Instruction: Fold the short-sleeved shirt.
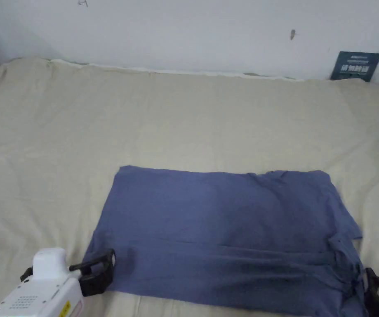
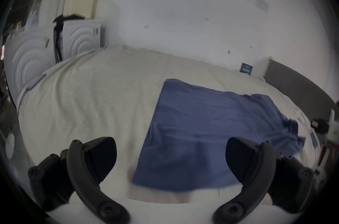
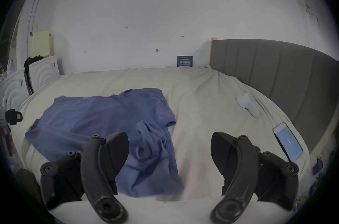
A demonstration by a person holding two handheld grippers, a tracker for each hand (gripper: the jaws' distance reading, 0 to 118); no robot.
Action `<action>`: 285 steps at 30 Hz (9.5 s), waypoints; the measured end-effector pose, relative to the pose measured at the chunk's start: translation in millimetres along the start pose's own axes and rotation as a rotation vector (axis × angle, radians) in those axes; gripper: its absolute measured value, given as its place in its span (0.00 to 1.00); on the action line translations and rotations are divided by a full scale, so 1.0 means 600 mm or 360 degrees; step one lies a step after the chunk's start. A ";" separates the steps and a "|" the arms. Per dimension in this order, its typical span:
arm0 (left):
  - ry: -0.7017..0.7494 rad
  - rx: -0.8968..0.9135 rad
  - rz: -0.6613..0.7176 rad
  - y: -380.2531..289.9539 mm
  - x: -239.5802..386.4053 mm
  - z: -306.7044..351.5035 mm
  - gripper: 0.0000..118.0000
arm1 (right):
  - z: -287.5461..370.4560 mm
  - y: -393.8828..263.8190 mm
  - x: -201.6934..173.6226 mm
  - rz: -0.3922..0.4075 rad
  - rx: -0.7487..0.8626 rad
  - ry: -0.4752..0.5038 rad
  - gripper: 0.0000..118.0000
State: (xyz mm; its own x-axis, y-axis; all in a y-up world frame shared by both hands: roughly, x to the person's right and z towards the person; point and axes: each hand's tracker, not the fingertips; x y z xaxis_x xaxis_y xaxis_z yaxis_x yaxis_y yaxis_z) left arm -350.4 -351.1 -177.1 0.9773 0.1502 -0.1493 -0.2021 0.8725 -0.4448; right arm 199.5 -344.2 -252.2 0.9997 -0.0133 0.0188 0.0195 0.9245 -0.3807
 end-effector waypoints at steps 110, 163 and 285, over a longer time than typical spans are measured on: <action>0.0049 -0.0393 -0.0601 0.157 0.040 -0.400 0.02 | -0.157 0.100 -0.079 0.0293 -0.0502 0.0515 0.04; -0.0032 -0.0269 -0.0026 -0.017 -0.018 0.123 0.02 | 0.101 -0.034 0.051 0.0095 -0.0552 0.0305 0.00; -0.0395 -0.0244 0.0164 -0.054 0.179 0.093 0.00 | 0.192 0.058 -0.050 -0.0021 -0.0191 0.0337 0.00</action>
State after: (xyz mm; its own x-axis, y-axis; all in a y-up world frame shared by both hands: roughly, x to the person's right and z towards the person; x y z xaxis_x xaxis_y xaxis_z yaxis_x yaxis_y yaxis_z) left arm -235.2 -337.4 -129.7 0.9330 0.3596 0.0113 -0.2896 0.7693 -0.5695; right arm 169.0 -267.9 -159.3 0.9794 -0.1167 -0.1650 0.0215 0.8719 -0.4892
